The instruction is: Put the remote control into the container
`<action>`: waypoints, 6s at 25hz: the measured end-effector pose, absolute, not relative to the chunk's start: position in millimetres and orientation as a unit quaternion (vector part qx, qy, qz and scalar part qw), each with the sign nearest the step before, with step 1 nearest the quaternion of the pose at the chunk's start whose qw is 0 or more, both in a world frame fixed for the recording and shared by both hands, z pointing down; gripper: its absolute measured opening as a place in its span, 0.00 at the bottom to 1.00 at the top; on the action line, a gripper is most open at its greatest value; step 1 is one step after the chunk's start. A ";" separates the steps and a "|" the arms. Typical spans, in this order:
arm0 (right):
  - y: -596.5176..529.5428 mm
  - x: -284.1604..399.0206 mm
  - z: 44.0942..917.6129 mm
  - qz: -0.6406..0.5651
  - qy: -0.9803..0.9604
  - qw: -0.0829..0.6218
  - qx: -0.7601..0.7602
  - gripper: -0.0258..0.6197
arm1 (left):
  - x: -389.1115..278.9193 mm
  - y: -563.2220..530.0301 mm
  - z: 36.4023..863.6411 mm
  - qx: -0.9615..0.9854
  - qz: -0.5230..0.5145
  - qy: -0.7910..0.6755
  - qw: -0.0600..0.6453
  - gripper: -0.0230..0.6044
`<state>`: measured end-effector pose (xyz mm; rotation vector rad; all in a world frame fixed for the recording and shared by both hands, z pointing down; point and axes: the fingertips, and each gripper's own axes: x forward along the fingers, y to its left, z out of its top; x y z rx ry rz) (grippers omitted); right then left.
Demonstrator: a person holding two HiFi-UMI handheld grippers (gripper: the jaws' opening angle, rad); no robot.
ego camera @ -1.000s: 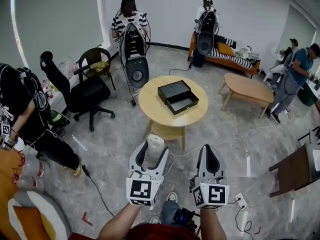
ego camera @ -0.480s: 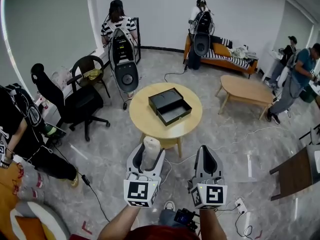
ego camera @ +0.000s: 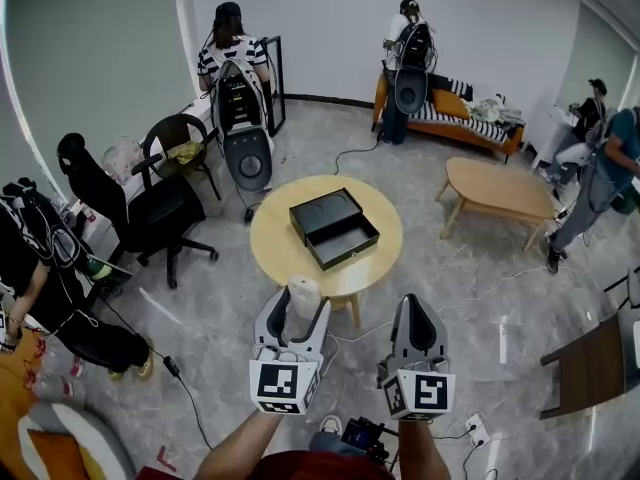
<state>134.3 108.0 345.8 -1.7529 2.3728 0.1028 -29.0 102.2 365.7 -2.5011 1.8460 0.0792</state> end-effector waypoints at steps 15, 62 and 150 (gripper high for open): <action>26.7 155.6 344.6 0.029 0.814 0.102 -0.571 0.08 | -5.9 26.3 362.0 -0.791 0.024 0.611 0.019 0.47; -258.0 61.8 364.6 0.041 0.779 0.053 -0.623 0.08 | -79.4 -277.1 393.6 -0.846 0.011 0.533 -0.019 0.47; -334.0 111.5 400.1 0.010 0.782 0.035 -0.623 0.08 | -3.8 -345.8 736.3 -0.788 -0.446 0.368 -0.213 0.47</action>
